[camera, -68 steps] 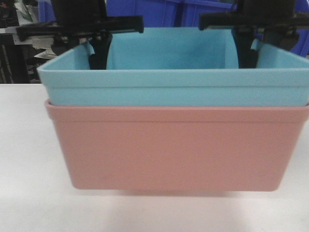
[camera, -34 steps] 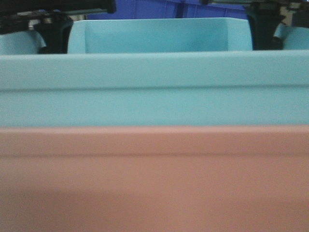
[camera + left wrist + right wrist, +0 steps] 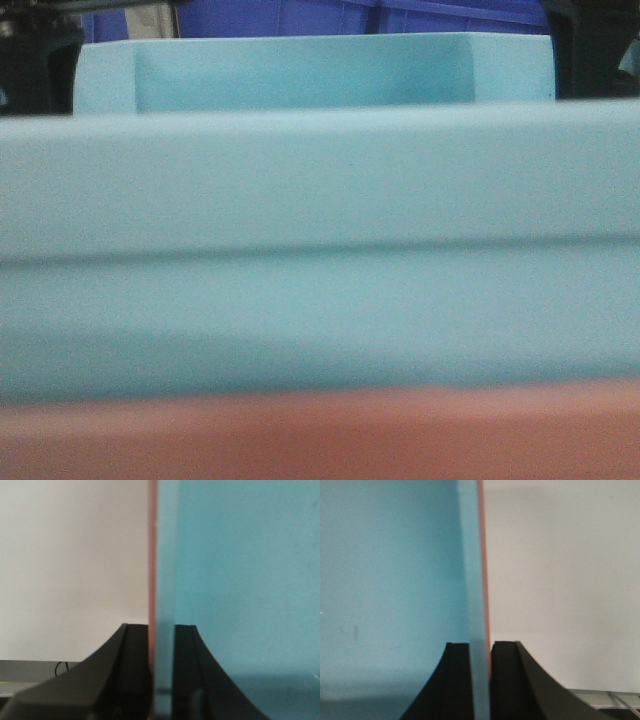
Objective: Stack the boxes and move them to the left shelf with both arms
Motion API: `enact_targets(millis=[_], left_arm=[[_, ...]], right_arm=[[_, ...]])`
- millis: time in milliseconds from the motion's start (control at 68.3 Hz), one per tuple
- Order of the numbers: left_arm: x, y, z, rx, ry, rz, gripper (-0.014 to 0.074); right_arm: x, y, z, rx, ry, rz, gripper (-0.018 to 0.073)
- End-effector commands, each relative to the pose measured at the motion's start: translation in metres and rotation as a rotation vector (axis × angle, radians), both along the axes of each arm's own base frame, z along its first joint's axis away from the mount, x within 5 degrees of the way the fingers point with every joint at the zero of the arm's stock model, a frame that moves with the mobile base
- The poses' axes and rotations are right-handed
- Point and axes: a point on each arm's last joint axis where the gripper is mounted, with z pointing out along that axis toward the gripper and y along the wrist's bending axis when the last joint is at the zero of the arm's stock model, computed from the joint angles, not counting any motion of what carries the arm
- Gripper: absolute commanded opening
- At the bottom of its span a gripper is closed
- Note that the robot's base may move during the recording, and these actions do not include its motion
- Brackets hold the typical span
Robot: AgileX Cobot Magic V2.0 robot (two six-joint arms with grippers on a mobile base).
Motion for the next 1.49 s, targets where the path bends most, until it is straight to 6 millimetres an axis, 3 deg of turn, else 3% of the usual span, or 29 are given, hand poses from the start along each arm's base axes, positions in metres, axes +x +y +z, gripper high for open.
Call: enact_targets(millis=[0, 249, 1479], left_arm=[[-0.014, 0.009, 0.013, 0.036, 0.034, 0.01, -0.0012], [-0.012, 0.011, 0.013, 0.06, 0.007, 0.011, -0.0012], [-0.011, 0.012, 0.013, 0.062, 0.004, 0.011, -0.0012]], right_arm=[[-0.003, -0.001, 0.019, 0.05, -0.096, -0.012, 0.0066], [-0.009, 0.002, 0.009, 0.025, -0.072, -0.004, 0.0066], [-0.008, 0.0, 0.009, 0.011, -0.083, -0.002, 0.0066]])
